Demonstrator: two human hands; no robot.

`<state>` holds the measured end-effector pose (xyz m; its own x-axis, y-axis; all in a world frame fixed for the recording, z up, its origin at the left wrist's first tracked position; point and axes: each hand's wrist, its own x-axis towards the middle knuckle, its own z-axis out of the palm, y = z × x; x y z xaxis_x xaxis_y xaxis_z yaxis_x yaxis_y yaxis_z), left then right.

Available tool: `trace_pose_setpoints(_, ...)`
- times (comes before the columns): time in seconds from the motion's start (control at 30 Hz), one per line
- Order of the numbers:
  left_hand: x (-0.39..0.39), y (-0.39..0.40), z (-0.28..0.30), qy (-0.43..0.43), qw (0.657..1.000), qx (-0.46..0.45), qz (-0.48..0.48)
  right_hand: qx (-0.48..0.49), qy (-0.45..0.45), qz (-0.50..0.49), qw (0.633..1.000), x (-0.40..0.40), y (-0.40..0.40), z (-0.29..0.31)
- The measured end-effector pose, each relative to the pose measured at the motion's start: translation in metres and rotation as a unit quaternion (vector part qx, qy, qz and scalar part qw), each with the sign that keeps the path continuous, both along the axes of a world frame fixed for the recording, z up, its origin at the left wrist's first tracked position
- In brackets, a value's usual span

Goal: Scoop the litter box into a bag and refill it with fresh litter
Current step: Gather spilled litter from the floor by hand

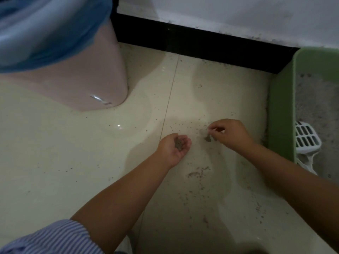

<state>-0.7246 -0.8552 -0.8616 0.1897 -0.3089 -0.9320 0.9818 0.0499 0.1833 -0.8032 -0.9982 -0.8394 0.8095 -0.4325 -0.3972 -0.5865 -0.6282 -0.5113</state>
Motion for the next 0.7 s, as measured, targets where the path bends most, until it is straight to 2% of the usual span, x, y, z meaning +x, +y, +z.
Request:
trace_pose_setpoints(0.07, 0.000, 0.002, -0.001, -0.010, 1.000, 0.008, -0.008, -0.058, 0.035, 0.022, 0.997, -0.008, -0.010, -0.011)
trace_pose_setpoints(0.13, 0.000, 0.005, -0.003, -0.022, 0.999, 0.014, -0.027, -0.078, 0.031, 0.061, 0.995, -0.014, -0.009, -0.022)
trace_pose_setpoints(0.4, 0.000, 0.005, -0.002, -0.041, 0.998, 0.012, -0.043, -0.080, 0.007, 0.089, 0.993, -0.013, 0.006, -0.034)
trace_pose_setpoints(0.53, -0.001, 0.003, 0.005, -0.040, 0.998, -0.007, -0.046, -0.082, 0.075, 0.149, 0.982, -0.008, 0.004, -0.034)
trace_pose_setpoints(0.7, 0.002, -0.002, 0.005, -0.040, 0.998, 0.010, -0.036, -0.072, 0.116, 0.135, 0.981, 0.003, 0.004, -0.026)
